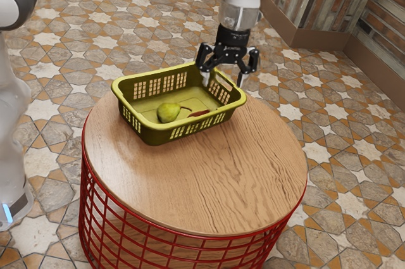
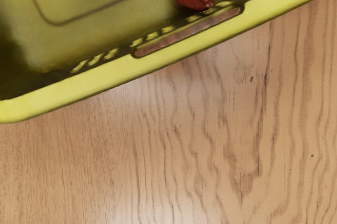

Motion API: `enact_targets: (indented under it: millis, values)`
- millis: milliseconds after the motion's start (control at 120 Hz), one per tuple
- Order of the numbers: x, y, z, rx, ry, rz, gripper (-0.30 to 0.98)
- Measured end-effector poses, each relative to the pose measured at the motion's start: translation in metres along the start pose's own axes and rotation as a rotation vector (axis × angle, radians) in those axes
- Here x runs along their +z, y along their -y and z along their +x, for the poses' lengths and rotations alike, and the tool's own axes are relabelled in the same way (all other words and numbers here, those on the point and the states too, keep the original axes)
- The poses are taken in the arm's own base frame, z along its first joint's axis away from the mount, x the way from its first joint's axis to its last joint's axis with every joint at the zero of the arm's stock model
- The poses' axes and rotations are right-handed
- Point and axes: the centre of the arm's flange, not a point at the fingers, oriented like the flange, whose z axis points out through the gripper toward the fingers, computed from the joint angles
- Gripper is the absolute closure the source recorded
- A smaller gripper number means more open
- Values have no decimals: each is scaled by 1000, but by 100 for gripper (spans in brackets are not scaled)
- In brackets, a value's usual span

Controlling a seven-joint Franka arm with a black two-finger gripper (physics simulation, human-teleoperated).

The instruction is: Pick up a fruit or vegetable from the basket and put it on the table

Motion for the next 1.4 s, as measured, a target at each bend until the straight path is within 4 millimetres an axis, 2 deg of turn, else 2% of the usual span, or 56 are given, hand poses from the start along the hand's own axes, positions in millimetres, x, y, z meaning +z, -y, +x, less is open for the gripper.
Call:
enact_targets:
  millis: [33, 58, 92, 125, 200, 317, 383, 558, 617, 708, 833, 1000, 1200, 1400]
  values:
    - [-5, 6, 64, -86, 1, -8, 0]
    - [-6, 10, 94, -113, -1, -10, 0]
    - [-4, 11, 114, -105, -14, -13, 0]
    - [0, 9, 121, -70, -29, -12, 0]
    - [7, 0, 113, 61, -60, -23, 1]
    - [5, -7, 99, 277, -101, -56, 0]
    - [20, -4, 94, 405, -126, -28, 0]
    - [76, 41, 92, 692, -125, 5, 0]
    - [90, 49, 90, 777, -134, -3, 0]
    - [106, 50, 87, 889, -150, -5, 1]
    - [127, 35, 92, 998, -179, 14, 2]
    - [131, 29, 92, 1126, -201, 9, 3]
    - [138, 53, 88, 1245, -189, -2, 3]
    - [158, 62, 84, 1323, -159, 27, 3]
